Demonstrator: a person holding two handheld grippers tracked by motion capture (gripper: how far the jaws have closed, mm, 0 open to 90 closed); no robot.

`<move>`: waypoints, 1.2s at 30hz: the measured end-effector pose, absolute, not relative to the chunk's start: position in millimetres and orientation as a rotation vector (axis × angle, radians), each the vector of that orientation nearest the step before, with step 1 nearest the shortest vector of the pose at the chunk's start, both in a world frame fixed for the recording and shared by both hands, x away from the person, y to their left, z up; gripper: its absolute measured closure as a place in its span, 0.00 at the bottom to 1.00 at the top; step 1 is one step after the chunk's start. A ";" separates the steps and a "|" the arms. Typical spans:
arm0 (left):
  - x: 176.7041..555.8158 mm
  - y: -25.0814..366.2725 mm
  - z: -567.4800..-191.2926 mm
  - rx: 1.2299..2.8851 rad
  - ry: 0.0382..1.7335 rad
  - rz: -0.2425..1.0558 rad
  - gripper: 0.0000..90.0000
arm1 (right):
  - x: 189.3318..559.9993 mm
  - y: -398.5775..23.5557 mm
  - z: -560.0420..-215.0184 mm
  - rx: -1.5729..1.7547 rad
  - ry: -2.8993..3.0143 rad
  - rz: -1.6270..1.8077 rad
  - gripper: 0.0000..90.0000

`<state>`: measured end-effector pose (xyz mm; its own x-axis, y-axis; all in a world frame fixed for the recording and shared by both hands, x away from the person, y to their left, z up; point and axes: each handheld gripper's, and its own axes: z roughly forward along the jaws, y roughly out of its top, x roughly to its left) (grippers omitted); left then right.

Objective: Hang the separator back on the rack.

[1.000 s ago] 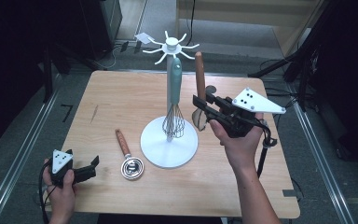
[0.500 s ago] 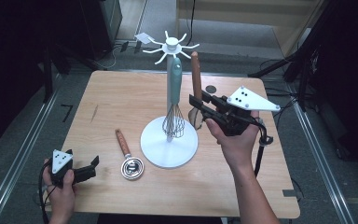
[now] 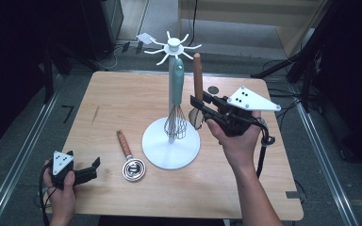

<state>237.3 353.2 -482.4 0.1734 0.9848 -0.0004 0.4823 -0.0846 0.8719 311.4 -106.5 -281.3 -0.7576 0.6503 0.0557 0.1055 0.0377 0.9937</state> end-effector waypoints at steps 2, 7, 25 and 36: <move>237.3 353.2 -482.4 1.682 1.412 0.827 0.00 | 311.0 -106.8 -281.4 0.764 1.909 1.769 0.79; 237.3 353.2 -482.4 1.682 1.413 0.826 0.00 | 311.2 -106.8 -281.5 0.757 1.914 1.772 0.78; 237.3 353.2 -482.5 1.683 1.412 0.827 0.00 | 311.6 -109.9 -279.5 0.749 1.895 1.825 0.79; 237.4 353.1 -482.5 1.681 1.413 0.826 0.00 | 321.0 -113.0 -277.2 0.794 1.854 1.805 1.00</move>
